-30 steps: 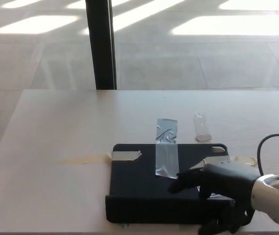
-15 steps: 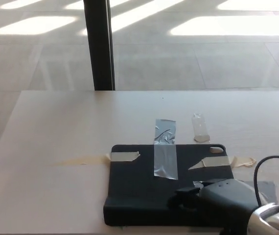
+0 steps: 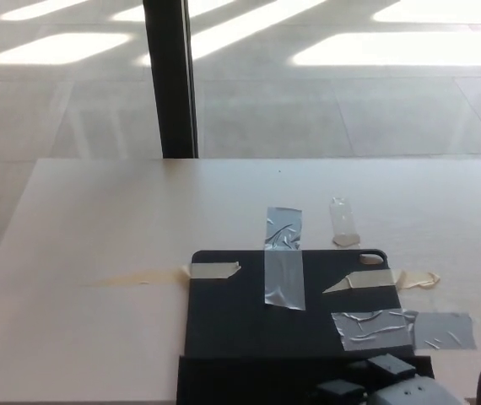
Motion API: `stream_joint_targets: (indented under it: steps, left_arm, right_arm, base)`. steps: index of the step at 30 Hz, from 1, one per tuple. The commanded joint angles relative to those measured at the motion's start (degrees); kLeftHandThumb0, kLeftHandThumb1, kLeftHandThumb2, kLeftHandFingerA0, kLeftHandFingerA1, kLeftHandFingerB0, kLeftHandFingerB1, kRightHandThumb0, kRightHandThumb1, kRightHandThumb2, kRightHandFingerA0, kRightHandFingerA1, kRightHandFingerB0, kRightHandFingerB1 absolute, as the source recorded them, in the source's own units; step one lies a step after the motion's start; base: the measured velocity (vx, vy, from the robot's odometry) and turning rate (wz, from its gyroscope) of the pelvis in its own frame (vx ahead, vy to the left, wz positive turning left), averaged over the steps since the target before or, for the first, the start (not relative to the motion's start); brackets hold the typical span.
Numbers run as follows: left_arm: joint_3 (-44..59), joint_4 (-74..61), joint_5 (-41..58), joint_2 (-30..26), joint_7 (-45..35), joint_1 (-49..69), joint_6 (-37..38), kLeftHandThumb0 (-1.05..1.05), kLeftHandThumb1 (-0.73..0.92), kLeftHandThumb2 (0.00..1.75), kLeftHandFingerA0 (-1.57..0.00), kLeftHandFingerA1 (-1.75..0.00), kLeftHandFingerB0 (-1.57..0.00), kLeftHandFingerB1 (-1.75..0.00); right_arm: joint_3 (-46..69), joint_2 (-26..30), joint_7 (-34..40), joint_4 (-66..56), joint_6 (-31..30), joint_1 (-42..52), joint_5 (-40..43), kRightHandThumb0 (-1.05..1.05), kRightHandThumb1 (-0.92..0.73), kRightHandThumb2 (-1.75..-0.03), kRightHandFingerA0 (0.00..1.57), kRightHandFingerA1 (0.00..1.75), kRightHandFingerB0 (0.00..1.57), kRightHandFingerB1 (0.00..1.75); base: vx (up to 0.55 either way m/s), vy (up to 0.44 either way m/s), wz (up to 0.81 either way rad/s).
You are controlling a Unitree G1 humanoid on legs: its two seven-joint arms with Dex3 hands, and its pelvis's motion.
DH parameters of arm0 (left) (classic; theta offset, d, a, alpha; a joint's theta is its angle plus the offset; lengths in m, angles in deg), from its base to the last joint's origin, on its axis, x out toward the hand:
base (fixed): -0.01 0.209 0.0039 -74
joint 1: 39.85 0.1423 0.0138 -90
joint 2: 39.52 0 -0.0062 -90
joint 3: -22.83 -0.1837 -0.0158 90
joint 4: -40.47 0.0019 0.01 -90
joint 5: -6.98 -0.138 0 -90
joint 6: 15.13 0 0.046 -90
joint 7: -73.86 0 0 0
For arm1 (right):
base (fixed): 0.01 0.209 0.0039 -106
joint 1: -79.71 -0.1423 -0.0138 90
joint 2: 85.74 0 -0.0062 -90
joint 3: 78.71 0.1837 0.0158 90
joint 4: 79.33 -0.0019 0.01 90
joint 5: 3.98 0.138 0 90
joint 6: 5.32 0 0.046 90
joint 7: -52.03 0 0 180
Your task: The robot uses its right hand to open a folded tablet cover kept in the middle of the desk
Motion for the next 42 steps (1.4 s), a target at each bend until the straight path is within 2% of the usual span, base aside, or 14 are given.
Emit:
stream_joint_targets:
  steps: [1, 5, 6, 8, 14, 16, 17, 25, 27, 29, 31, 33, 34, 42]
  left_arm:
    - [-0.61, 0.68, 2.10, -1.89, 0.82, -0.58, 0.16, -0.60, 0.32, 0.84, -0.63, -0.82, -0.60, -0.75]
    - [-1.26, 0.90, 2.43, -1.89, 1.26, -0.35, 0.16, -0.57, 0.32, 0.84, -0.65, -0.83, -0.62, -0.76]
    - [-1.15, 0.97, 2.81, -1.82, 1.09, -0.28, 0.36, -0.57, 0.31, 0.84, -0.64, -0.83, -0.62, -0.77]
    - [-1.07, 0.94, 3.30, -1.80, 0.66, -0.01, 0.46, -0.59, 0.31, 0.84, -0.64, -0.84, -0.63, -0.77]
    - [-1.39, 0.85, 3.88, -1.88, 0.65, 0.17, 0.17, -0.56, 0.32, 0.84, -0.66, -0.85, -0.62, -0.76]
    - [-1.59, 0.95, 4.00, -1.75, 0.89, 0.07, 0.25, -0.51, 0.47, 0.62, -0.64, -0.87, -0.66, -0.75]
    - [-1.80, 1.03, 3.91, -1.82, 0.98, 0.06, 0.34, -0.58, 0.33, 0.85, -0.67, -0.84, -0.61, -0.75]
    - [-2.23, 1.06, 4.94, -1.67, 1.34, 0.37, 0.58, -0.52, 0.45, 0.62, -0.66, -0.88, -0.67, -0.77]
    - [-2.20, 1.16, 5.21, -1.46, 1.52, 0.39, 0.79, -0.51, 0.45, 0.62, -0.66, -0.88, -0.67, -0.77]
    - [-2.18, 1.20, 5.43, -1.46, 1.55, 0.54, 0.63, -0.58, 0.31, 0.84, -0.70, -0.87, -0.64, -0.78]
    - [-2.75, 1.23, 4.99, -1.69, 1.39, 0.77, 0.42, -0.57, 0.32, 0.84, -0.70, -0.86, -0.59, -0.75]
    - [-2.07, 1.23, 5.72, -1.58, 1.74, 1.07, 0.58, -0.50, 0.45, 0.62, -0.68, -0.89, -0.65, -0.76]
    - [-2.23, 1.36, 5.56, -1.65, 1.72, 1.14, 0.67, -0.50, 0.46, 0.62, -0.69, -0.89, -0.65, -0.75]
    - [-2.48, 1.38, 5.75, -1.70, 1.74, 1.01, 0.57, -0.49, 0.47, 0.61, -0.70, -0.90, -0.65, -0.75]
  right_arm:
    - [-0.77, 0.60, -2.89, 1.58, 0.87, 6.20, -1.29, -0.68, -0.70, -0.61, 0.35, 0.43, 0.31, 0.33]
    - [0.27, -0.66, -2.13, 2.02, 1.26, 8.83, -1.00, -0.72, -0.69, -0.66, 0.36, 0.43, 0.28, 0.33]
    - [0.72, -1.28, -2.29, 1.89, 0.87, 9.64, -0.57, -0.63, -0.55, -0.97, 0.35, 0.57, 0.16, 0.45]
    - [1.58, -2.11, -2.05, 1.91, 1.46, 10.71, 0.30, -0.70, -0.69, -0.65, 0.37, 0.43, 0.29, 0.33]
    - [4.42, -4.96, -0.62, 2.14, 2.63, 14.81, 3.24, -0.66, -0.74, -0.63, 0.43, 0.43, 0.31, 0.32]
    - [6.09, -6.36, -1.21, 1.92, 1.65, 16.14, 4.74, -0.69, -0.60, -0.95, 0.45, 0.60, 0.24, 0.46]
    - [6.93, -6.72, -1.31, 1.53, 1.77, 16.77, 5.62, -0.69, -0.77, -0.63, 0.52, 0.54, 0.32, 0.32]
    - [12.85, -8.44, -6.90, -7.35, 0.03, 15.45, 10.84, -0.68, -0.77, -0.63, 0.42, 0.43, 0.31, 0.32]
    - [13.82, -9.02, -7.02, -8.23, 0.58, 13.85, 11.49, -0.68, -0.75, -0.63, 0.67, 0.83, 0.33, 0.33]
    - [14.45, -9.80, -8.96, -10.16, -0.66, 9.64, 11.62, -0.72, -0.61, -0.97, 0.63, 0.83, 0.28, 0.48]
    - [15.01, -10.28, -10.67, -12.03, -1.40, 6.74, 12.70, -0.66, -0.74, -0.62, 0.47, 0.44, 0.35, 0.34]
    - [15.59, -10.82, -12.02, -13.69, -1.99, 3.38, 13.90, -0.67, -0.59, -0.95, 0.48, 0.60, 0.27, 0.48]
    - [15.82, -11.06, -13.20, -14.31, -3.29, 1.30, 14.24, -0.69, -0.75, -0.62, 0.51, 0.46, 0.35, 0.33]
    - [18.00, -12.48, -10.70, -6.22, -1.68, -8.41, 14.44, -0.67, -0.71, -0.61, 0.50, 0.48, 0.39, 0.35]
  base:
    - [0.00, 0.000, 0.00]
    - [0.00, 0.000, 0.00]
    - [0.00, 0.000, 0.00]
    - [0.00, 0.000, 0.00]
    - [0.00, 0.000, 0.00]
    - [0.00, 0.000, 0.00]
    - [0.00, 0.000, 0.00]
    - [0.00, 0.000, 0.00]
    - [0.00, 0.000, 0.00]
    - [0.00, 0.000, 0.00]
    - [0.00, 0.000, 0.00]
    - [0.00, 0.000, 0.00]
    - [0.00, 0.000, 0.00]
    - [0.00, 0.000, 0.00]
